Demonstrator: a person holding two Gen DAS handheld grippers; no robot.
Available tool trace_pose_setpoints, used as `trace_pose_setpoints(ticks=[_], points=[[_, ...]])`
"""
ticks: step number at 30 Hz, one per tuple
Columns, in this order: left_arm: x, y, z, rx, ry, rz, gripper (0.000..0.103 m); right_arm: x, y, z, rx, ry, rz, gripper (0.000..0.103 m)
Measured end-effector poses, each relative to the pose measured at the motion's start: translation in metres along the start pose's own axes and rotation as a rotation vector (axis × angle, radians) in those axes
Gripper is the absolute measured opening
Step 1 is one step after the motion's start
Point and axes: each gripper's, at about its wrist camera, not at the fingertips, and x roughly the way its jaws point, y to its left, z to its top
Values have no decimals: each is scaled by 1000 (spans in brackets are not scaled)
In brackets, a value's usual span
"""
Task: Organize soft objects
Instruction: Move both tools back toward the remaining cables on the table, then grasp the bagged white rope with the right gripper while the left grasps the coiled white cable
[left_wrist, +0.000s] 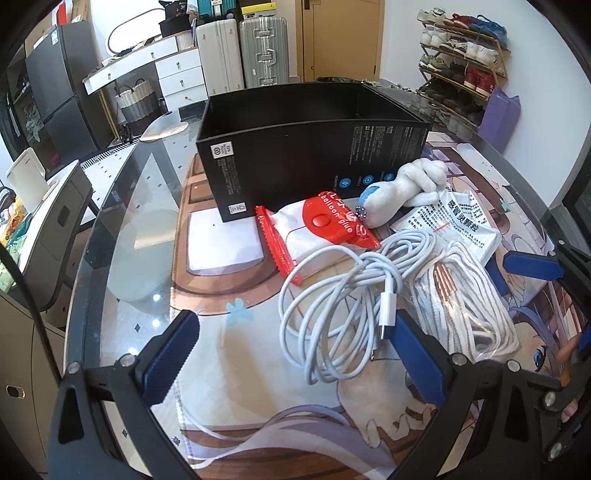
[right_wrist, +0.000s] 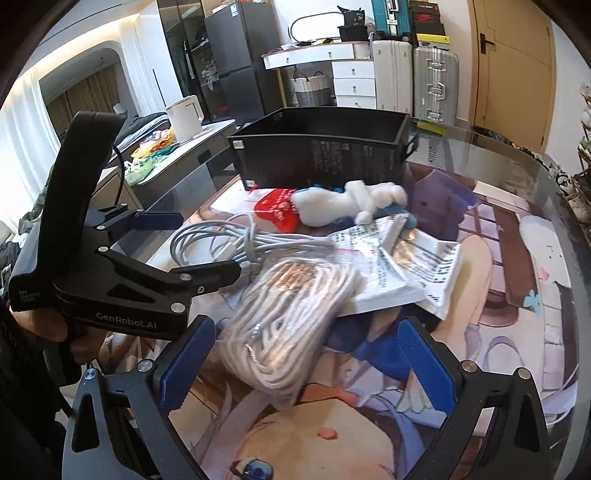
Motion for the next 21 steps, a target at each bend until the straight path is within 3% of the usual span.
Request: trace_pose_setpoints(ticks=[15, 21], points=[[-1, 9, -3, 14, 2, -14, 102, 22, 22, 4, -83, 31, -65, 100], [1, 8, 0, 21, 2, -15, 102, 27, 24, 4, -98, 40, -108, 91]])
